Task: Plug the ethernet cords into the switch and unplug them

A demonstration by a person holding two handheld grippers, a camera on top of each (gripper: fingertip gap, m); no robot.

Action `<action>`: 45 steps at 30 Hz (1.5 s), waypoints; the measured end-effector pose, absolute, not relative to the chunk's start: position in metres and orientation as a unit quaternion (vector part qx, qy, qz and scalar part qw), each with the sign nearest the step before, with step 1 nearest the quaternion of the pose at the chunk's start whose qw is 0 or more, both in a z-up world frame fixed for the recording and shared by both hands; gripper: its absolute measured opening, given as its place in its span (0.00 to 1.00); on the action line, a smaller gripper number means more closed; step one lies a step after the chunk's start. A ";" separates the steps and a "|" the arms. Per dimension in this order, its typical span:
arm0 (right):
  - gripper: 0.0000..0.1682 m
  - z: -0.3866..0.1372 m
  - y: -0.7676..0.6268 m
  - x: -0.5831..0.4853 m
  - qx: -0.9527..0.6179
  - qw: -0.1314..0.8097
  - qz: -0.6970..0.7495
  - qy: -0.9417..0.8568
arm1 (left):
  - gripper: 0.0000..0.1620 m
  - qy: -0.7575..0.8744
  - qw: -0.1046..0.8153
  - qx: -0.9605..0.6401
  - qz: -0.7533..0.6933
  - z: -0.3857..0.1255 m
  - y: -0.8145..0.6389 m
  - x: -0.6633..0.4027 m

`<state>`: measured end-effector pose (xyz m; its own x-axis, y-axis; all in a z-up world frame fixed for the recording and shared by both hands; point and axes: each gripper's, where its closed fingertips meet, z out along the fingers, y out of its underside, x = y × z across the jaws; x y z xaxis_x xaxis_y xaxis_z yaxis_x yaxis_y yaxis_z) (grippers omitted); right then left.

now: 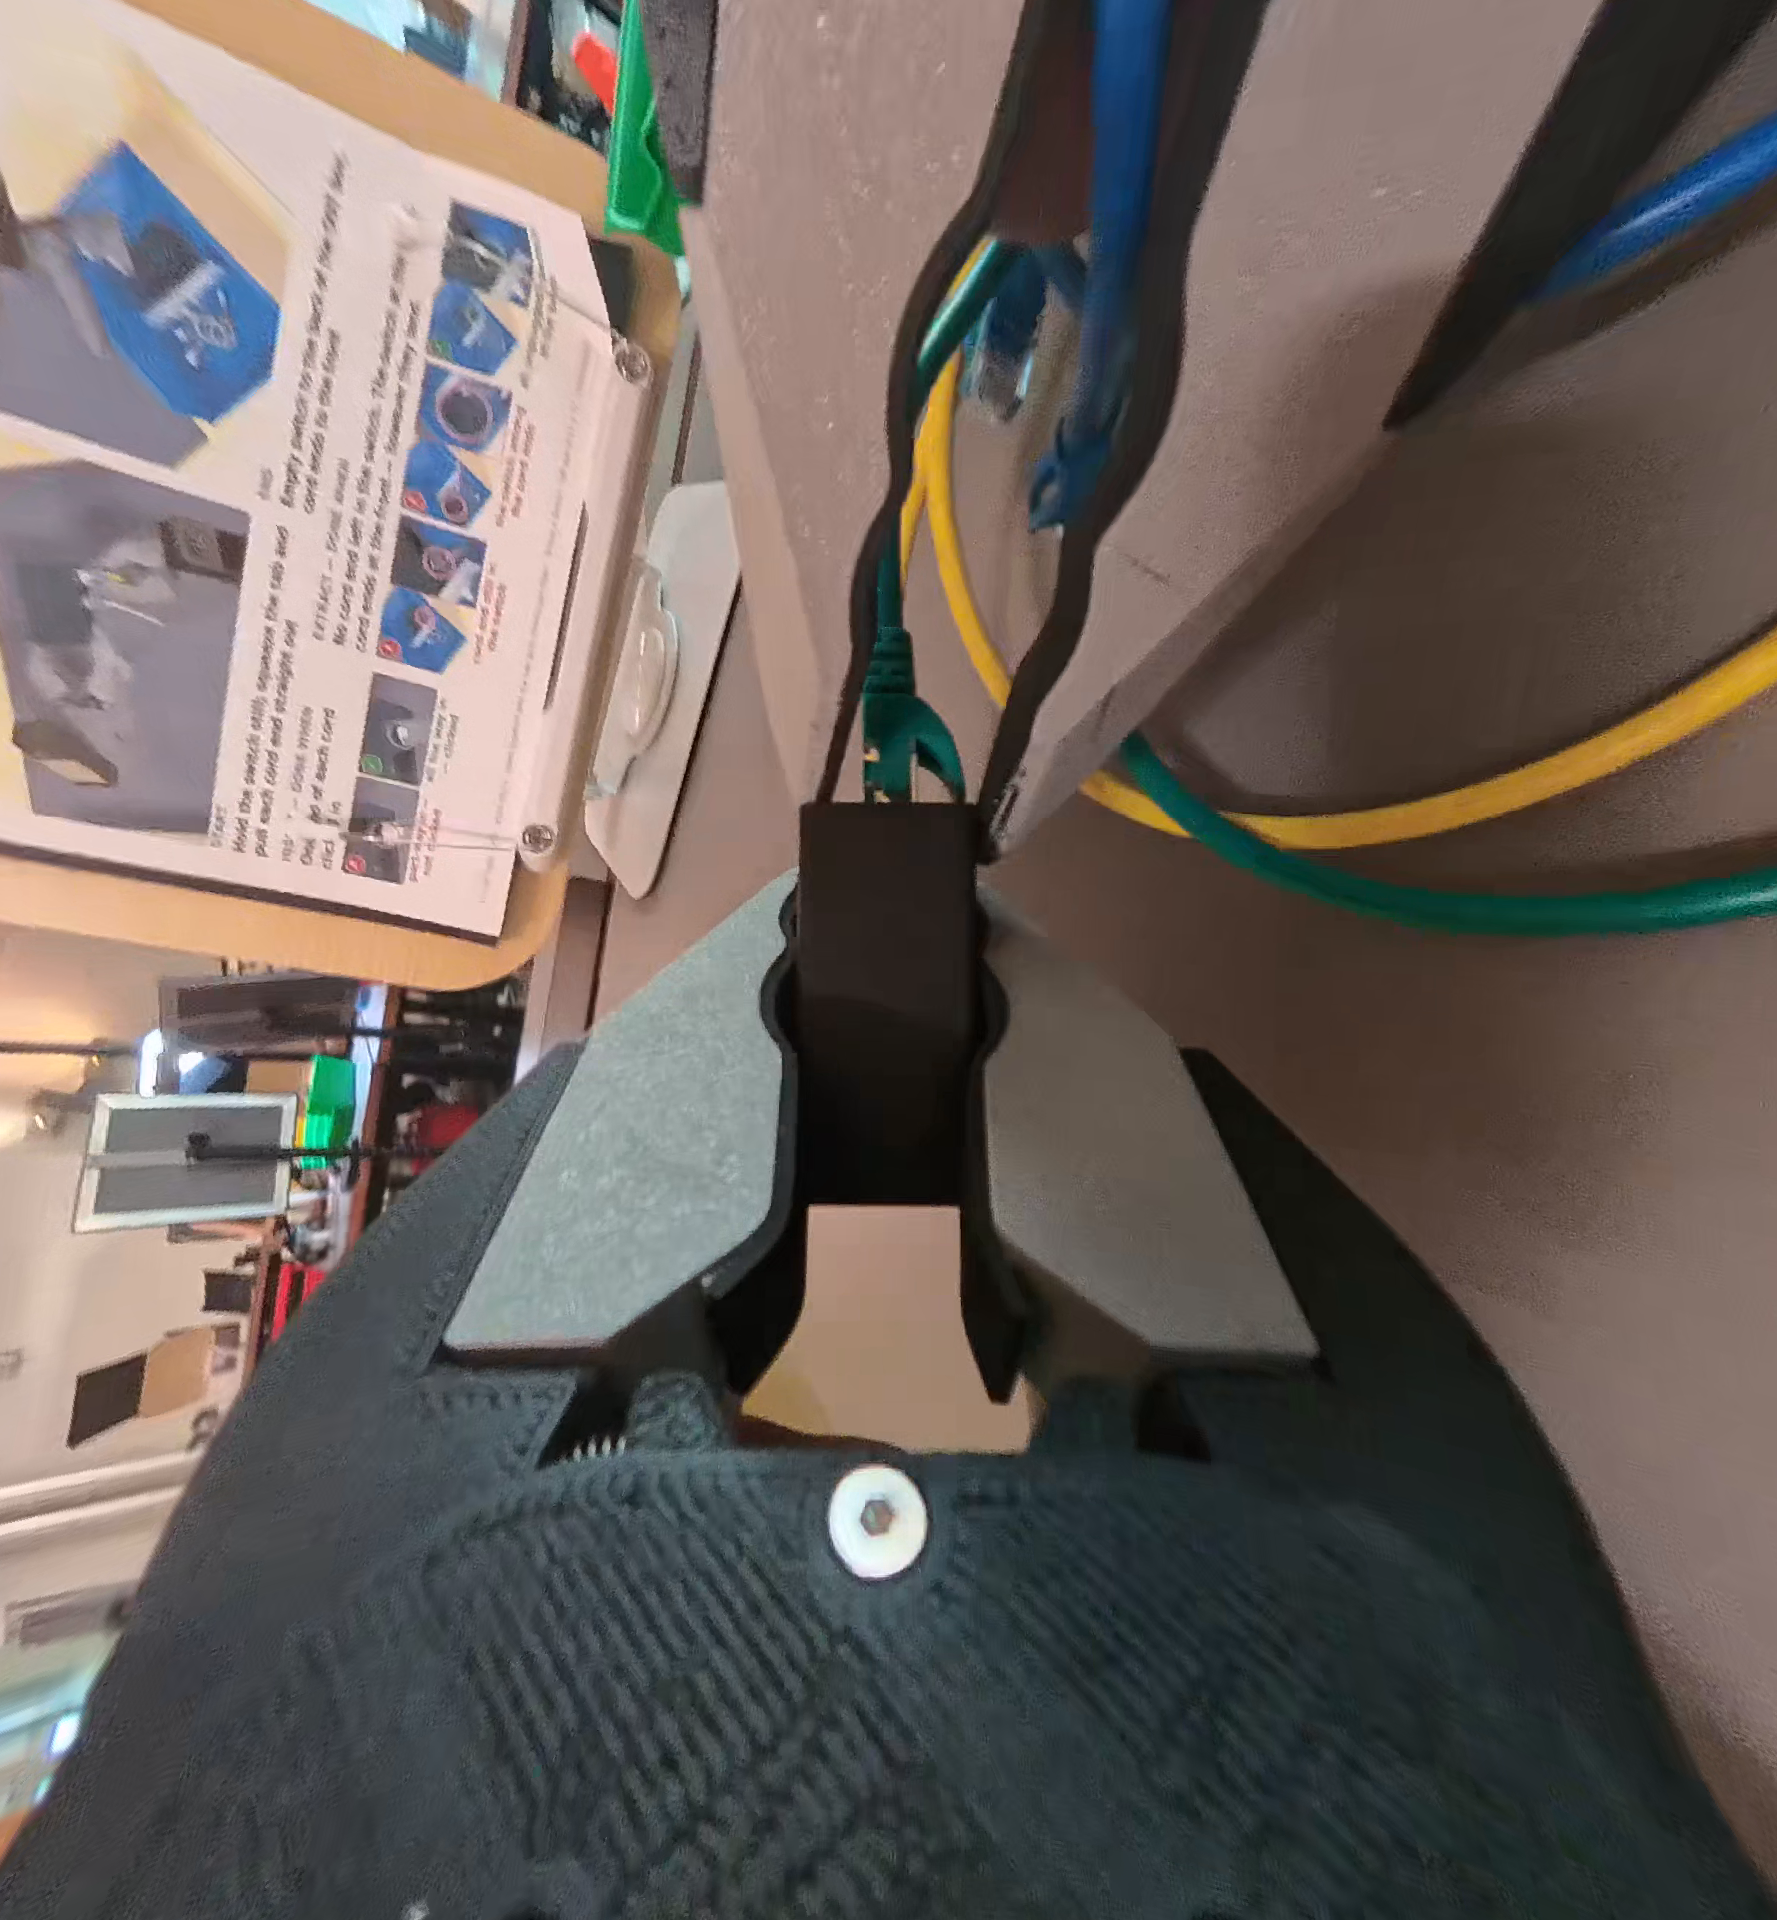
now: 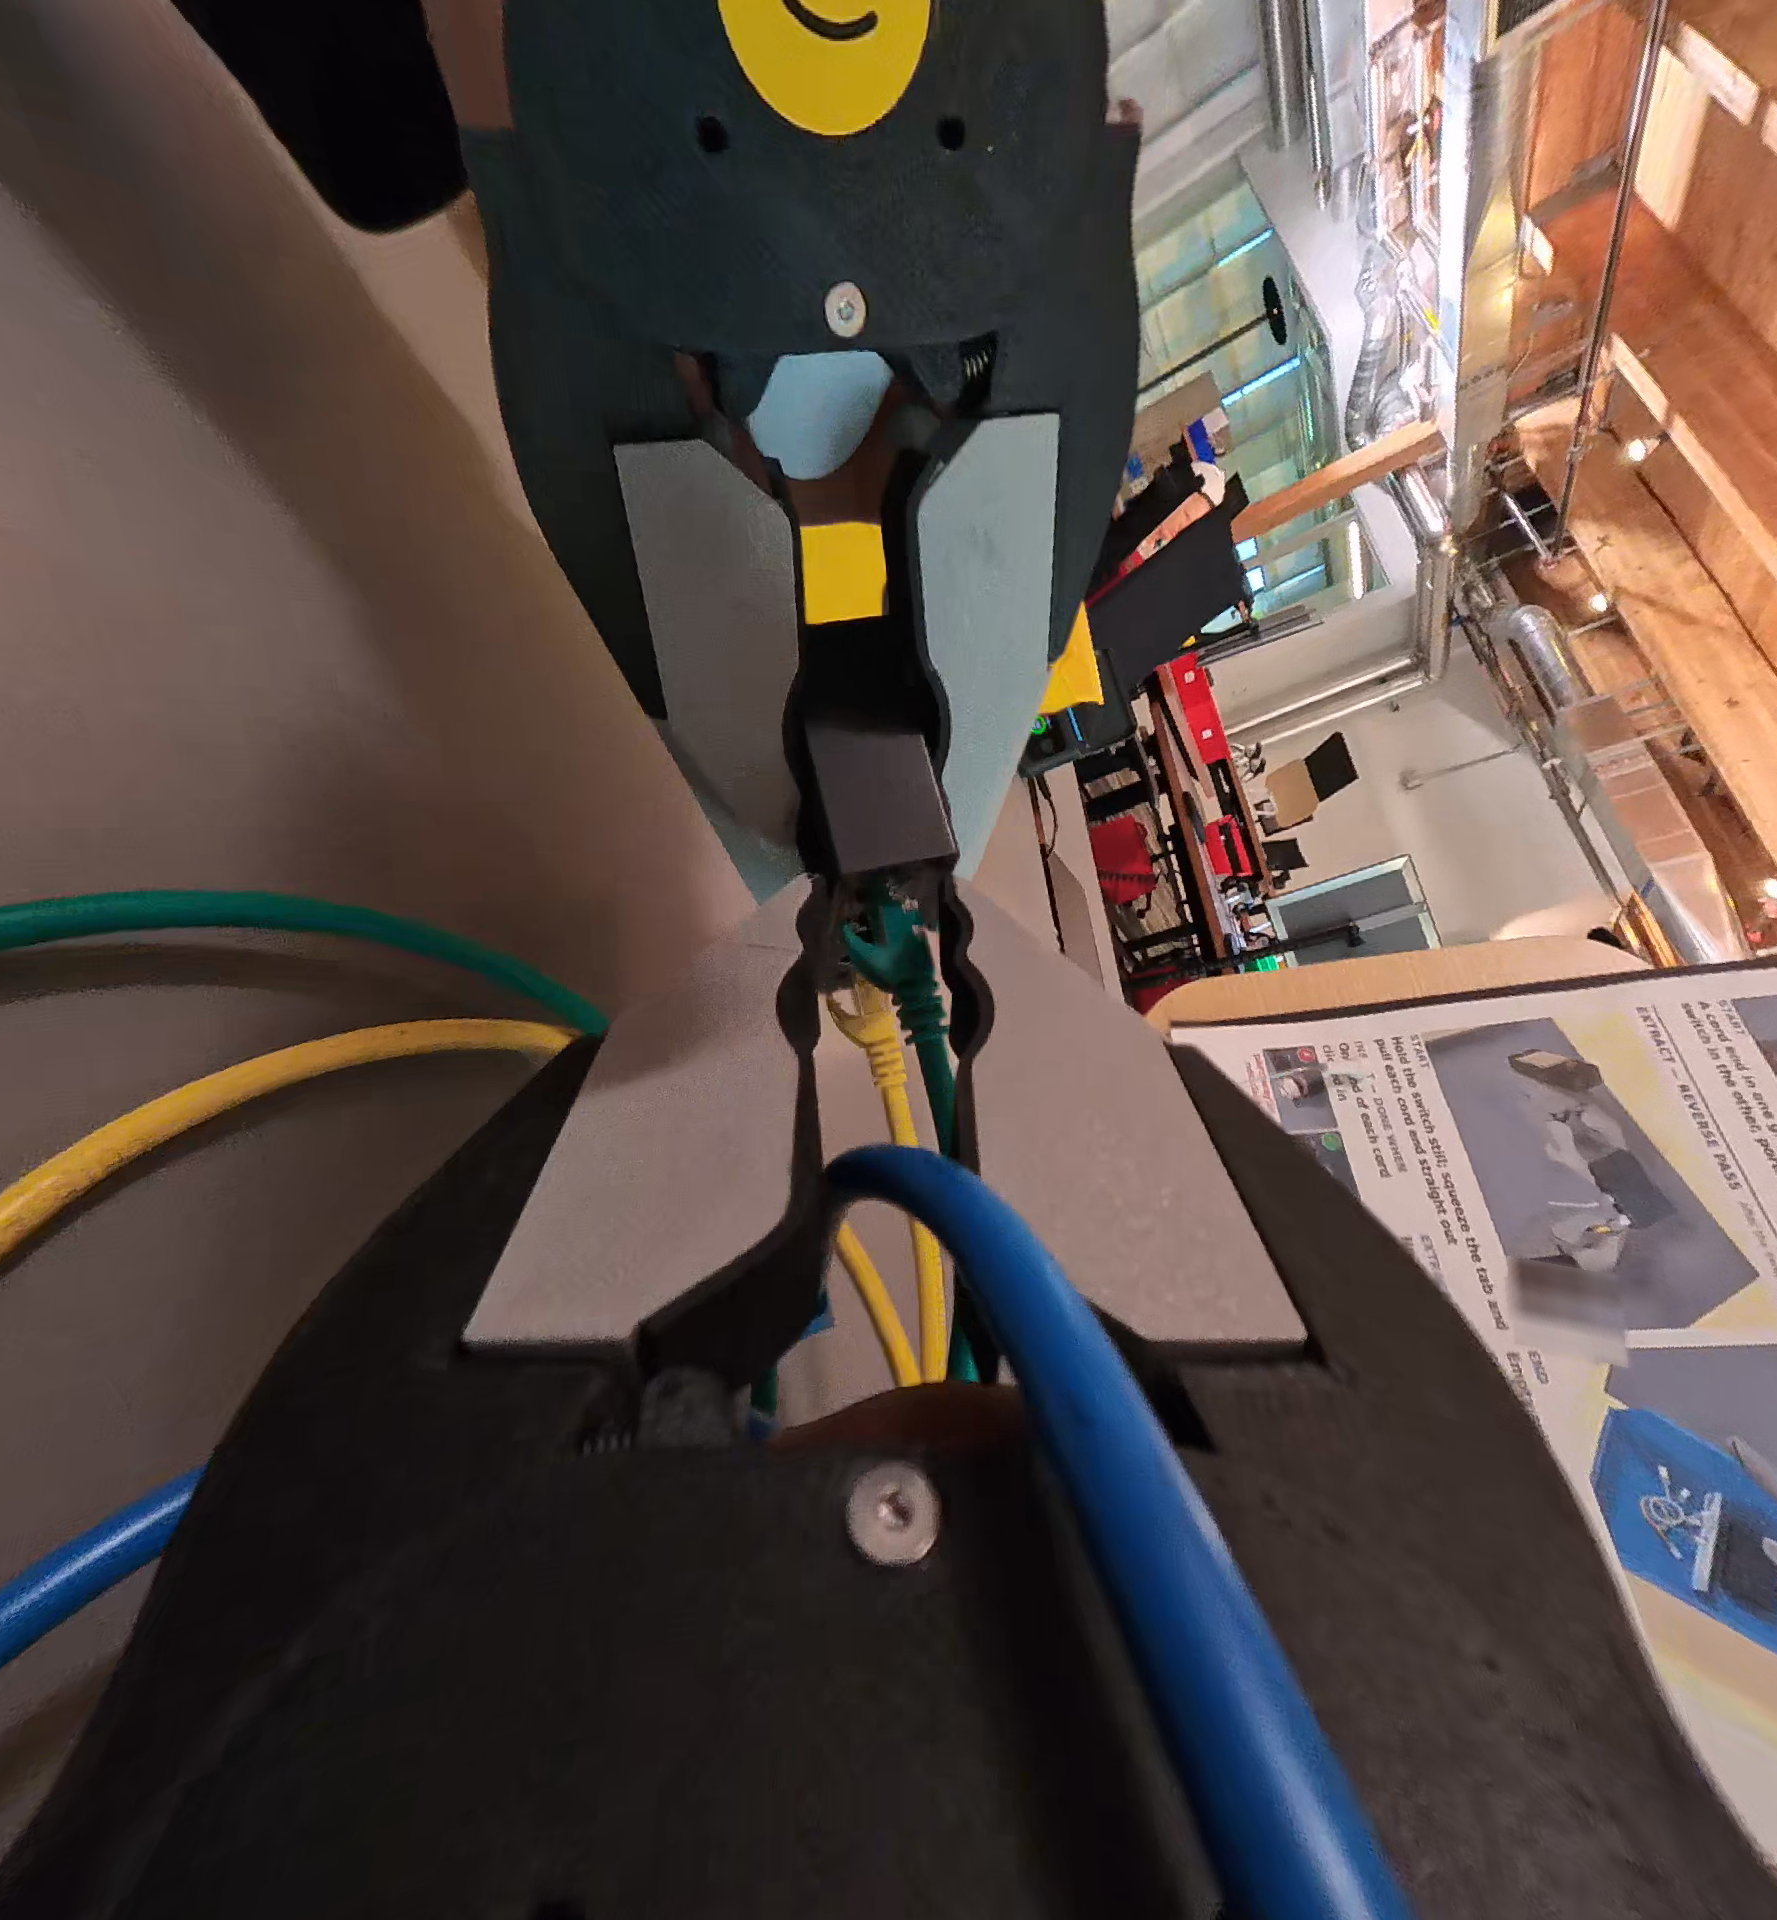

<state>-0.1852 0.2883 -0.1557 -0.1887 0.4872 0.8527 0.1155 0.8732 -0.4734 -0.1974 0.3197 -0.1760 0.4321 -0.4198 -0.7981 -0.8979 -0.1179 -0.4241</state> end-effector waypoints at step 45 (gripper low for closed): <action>0.35 -0.203 0.316 -0.137 -0.694 0.096 0.319 -0.638 | 0.16 0.448 0.462 -0.628 0.438 -0.206 0.338 -0.224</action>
